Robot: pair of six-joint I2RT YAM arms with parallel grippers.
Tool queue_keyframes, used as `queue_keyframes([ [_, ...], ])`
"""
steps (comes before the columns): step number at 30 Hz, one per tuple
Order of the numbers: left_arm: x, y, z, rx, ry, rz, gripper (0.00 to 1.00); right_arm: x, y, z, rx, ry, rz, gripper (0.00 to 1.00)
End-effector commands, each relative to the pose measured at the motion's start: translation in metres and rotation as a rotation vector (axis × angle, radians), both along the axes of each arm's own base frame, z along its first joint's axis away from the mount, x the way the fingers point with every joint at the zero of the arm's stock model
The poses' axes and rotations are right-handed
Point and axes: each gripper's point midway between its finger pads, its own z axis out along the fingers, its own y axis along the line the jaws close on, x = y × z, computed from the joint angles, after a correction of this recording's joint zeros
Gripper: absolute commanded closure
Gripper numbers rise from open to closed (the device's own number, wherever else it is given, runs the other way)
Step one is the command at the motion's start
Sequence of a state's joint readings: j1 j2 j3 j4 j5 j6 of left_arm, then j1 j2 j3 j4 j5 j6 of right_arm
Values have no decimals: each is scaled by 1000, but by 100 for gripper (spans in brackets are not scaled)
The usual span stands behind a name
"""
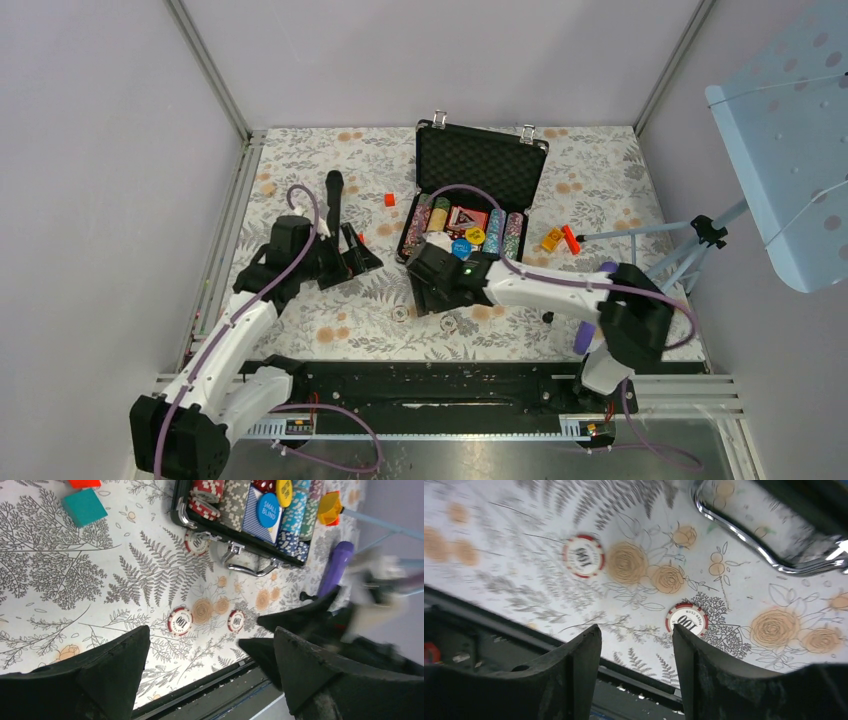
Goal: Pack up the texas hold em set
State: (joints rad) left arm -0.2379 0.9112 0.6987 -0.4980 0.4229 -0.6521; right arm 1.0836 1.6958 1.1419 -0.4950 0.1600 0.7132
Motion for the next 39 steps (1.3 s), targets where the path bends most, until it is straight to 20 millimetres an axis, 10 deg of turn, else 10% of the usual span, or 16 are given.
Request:
queue_keyframes([
  [1,2,1,0,110,-24,62,8,23,-3,73,147,-223,-7,37],
  [8,-16,-27,-41,405,56,31,1,18,-58,106,174,-321,-68,36],
  [17,-25,-50,-90,611,137,3,1,-6,-119,89,233,-330,-170,36],
  [39,-36,-62,-144,582,243,-18,23,-13,-137,70,177,-307,-182,36],
])
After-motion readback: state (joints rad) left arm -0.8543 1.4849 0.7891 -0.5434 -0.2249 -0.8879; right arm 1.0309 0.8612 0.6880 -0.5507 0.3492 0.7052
